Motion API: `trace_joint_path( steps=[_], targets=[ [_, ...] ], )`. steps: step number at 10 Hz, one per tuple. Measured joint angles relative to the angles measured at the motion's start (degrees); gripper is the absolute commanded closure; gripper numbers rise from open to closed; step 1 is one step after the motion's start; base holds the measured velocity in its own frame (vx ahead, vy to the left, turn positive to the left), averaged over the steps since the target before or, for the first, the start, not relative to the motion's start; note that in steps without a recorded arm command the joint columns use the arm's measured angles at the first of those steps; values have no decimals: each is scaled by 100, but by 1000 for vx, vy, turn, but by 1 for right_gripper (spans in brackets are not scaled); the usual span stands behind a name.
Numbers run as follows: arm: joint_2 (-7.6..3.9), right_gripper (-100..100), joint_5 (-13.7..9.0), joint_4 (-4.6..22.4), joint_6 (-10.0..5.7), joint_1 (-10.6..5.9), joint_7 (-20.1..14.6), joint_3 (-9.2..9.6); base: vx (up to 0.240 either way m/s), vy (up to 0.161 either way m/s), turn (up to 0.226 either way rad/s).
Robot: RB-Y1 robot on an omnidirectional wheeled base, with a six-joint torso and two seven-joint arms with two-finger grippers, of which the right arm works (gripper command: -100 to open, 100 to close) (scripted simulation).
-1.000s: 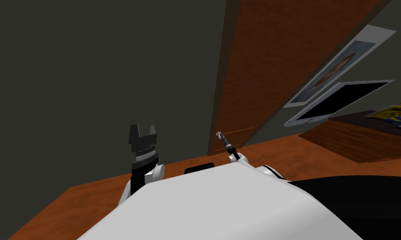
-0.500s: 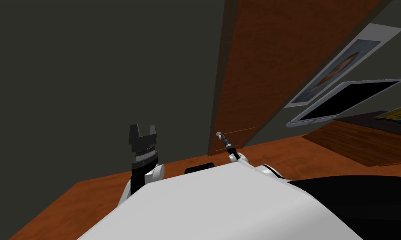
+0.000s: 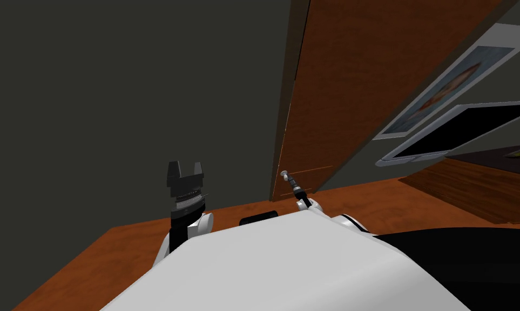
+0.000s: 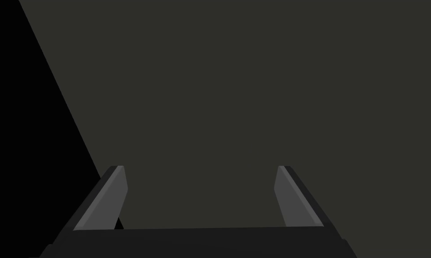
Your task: Pull the door open
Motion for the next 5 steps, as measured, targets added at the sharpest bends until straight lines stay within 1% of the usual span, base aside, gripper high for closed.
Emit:
trace_joint_path(
  steps=[1, 2, 3, 4, 5],
  targets=[
    [-8, 100, -52, -109, 38, 74, -100, -10, -30, -13, 45],
    [-7, 100, -80, -56, 47, 30, -187, -11, -49, -31, 119],
    [-19, 100, -136, -18, 43, 13, -323, -10, -35, -36, 69],
    [-3, 100, -165, 269, -102, -125, -424, -8, -4, -13, -8],
    [-2, 100, -170, 283, -162, -106, -471, 4, -2, 6, -8]
  ],
)
